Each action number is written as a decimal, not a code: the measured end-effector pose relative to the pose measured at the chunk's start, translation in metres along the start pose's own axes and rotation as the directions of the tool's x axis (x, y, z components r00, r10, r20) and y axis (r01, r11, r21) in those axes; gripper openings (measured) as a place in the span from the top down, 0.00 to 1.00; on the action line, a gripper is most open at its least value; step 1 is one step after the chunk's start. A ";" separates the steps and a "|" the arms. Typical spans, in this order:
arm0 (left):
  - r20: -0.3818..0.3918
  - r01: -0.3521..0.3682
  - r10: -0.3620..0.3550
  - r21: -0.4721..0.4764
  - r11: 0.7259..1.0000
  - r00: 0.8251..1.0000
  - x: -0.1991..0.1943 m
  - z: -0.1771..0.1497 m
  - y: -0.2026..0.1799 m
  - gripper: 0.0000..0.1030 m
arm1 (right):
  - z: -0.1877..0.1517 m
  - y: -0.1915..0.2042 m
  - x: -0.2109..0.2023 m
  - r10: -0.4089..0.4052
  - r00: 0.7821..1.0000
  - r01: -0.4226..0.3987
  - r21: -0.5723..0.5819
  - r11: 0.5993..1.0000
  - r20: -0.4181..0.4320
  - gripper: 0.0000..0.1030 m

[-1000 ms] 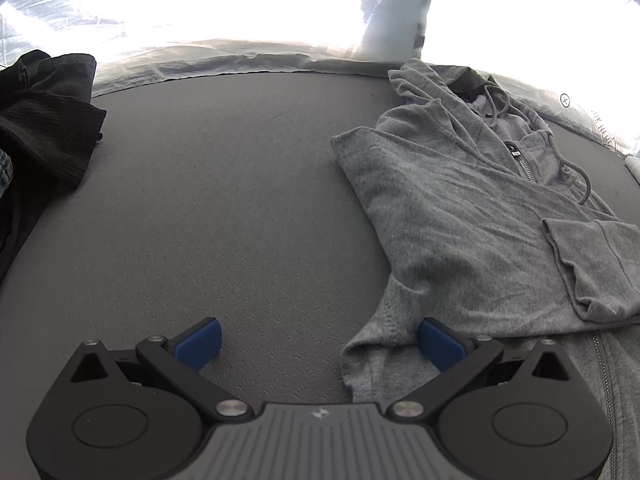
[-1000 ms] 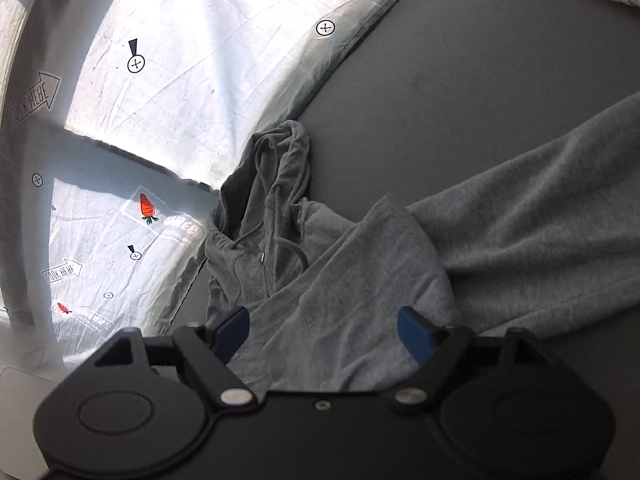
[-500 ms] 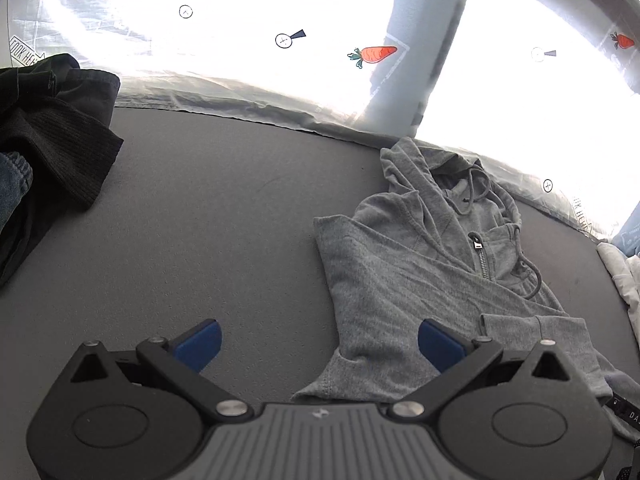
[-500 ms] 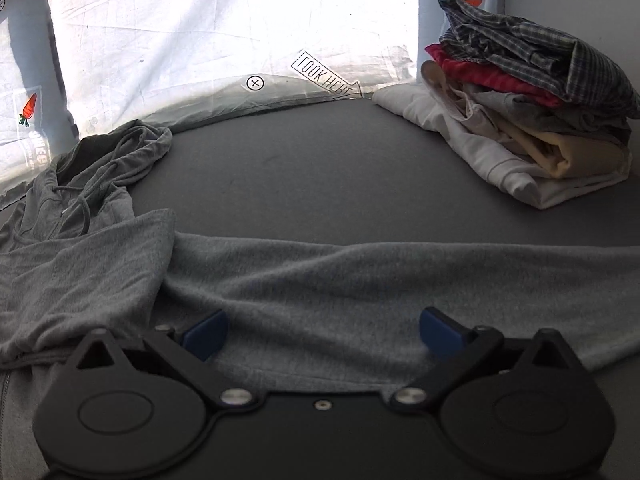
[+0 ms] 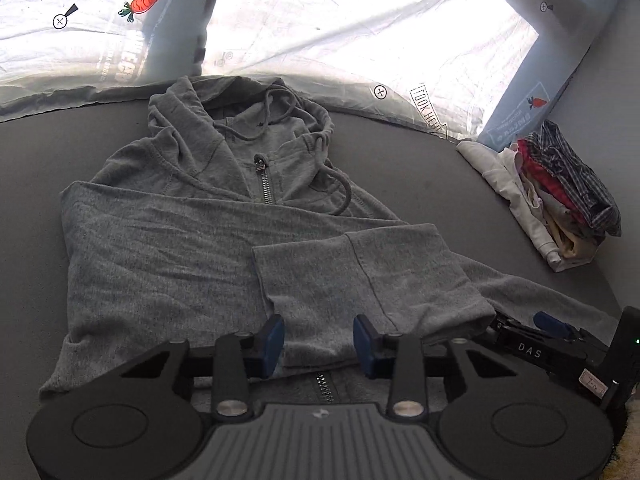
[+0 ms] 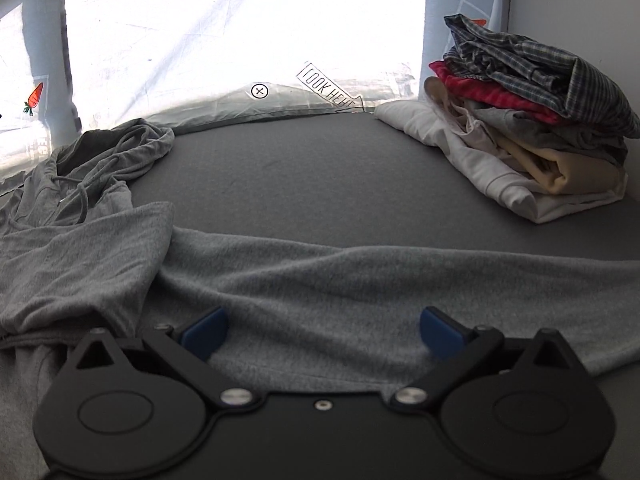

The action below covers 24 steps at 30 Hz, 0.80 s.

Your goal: Fold clothes

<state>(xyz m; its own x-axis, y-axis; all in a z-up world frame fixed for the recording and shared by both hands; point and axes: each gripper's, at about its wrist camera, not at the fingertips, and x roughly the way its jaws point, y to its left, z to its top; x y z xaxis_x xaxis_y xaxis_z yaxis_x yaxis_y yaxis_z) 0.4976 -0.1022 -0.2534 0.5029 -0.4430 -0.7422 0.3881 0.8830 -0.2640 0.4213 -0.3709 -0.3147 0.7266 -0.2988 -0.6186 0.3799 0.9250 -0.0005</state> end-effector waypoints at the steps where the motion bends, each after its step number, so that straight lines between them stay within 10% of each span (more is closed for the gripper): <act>1: -0.014 -0.008 0.008 0.022 1.000 1.000 0.005 -0.001 -0.005 0.65 | 0.000 0.000 0.000 0.000 1.000 0.000 0.000 1.000 0.000 0.00; 12: -0.058 -0.091 0.094 0.056 0.994 0.994 0.030 0.006 -0.006 0.43 | 0.000 0.001 -0.001 -0.003 1.000 0.003 -0.002 1.000 0.000 0.00; 14: -0.052 -0.073 0.077 0.076 0.994 0.996 0.032 0.005 -0.008 0.46 | 0.000 0.001 -0.001 -0.003 1.000 0.003 -0.002 1.000 0.000 0.00; 18: -0.041 -0.039 0.040 0.031 0.999 0.998 0.027 0.005 0.001 0.93 | 0.000 0.001 0.000 -0.003 1.000 0.003 -0.002 1.000 0.000 0.00; 24: 0.009 -0.017 0.017 -0.026 1.000 1.000 0.010 0.008 0.012 0.94 | 0.000 0.000 0.000 -0.004 1.000 0.004 -0.002 1.000 0.000 0.00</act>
<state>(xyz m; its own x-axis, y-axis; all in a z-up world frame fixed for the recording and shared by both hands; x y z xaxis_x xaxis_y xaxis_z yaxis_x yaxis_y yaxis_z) 0.5132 -0.0973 -0.2594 0.5163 -0.4295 -0.7409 0.3592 0.8940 -0.2679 0.4211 -0.3704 -0.3145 0.7252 -0.3024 -0.6187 0.3817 0.9243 -0.0044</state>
